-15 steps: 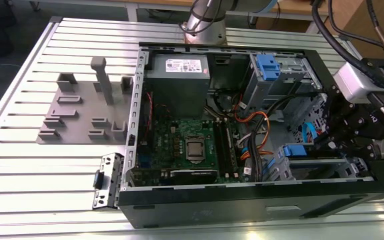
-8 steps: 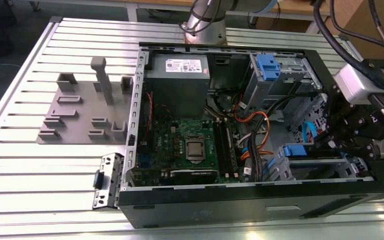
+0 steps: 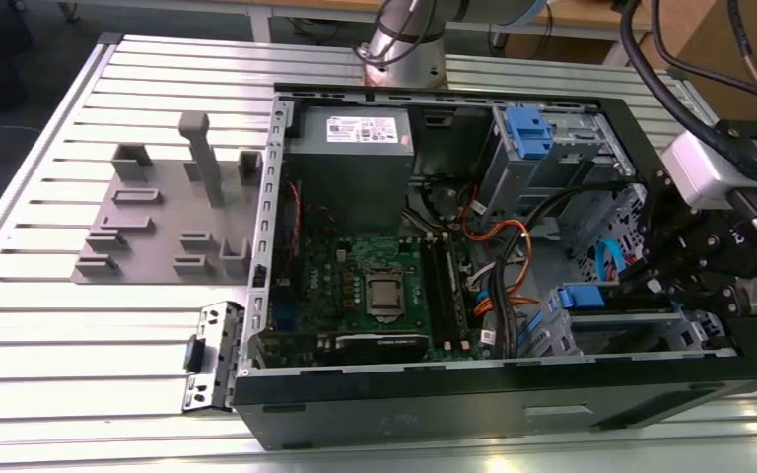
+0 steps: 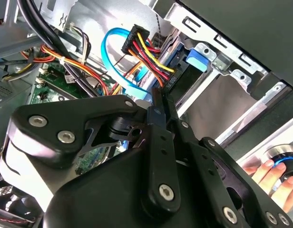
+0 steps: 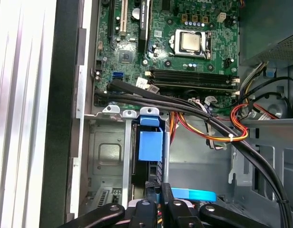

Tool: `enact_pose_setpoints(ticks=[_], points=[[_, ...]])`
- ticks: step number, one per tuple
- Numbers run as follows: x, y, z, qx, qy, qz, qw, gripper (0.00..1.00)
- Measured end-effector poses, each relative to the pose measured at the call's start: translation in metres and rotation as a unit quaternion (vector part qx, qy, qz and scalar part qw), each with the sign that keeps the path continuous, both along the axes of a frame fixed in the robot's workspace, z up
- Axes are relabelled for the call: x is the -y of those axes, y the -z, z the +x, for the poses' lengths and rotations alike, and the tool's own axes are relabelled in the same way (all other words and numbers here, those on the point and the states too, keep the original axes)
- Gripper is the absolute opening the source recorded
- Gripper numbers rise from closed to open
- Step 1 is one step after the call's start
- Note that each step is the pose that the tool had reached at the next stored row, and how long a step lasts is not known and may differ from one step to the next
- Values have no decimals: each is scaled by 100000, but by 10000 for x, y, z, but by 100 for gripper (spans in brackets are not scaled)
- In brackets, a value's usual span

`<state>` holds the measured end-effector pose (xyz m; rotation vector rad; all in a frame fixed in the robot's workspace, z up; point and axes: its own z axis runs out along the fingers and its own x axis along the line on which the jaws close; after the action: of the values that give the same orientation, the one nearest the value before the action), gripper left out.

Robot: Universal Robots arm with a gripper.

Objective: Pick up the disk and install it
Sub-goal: 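Insert the second disk wire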

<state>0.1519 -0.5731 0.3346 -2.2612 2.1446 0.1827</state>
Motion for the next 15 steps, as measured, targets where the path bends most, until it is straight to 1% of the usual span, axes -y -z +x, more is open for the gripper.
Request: enact_pose_setpoints(ticks=[7,11,15], points=[[0,17,22,-83,-25,54,100000,16],[3,41,25,-126,-31,18,100000,16],[5,67,25,-137,-31,73,100000,16]])
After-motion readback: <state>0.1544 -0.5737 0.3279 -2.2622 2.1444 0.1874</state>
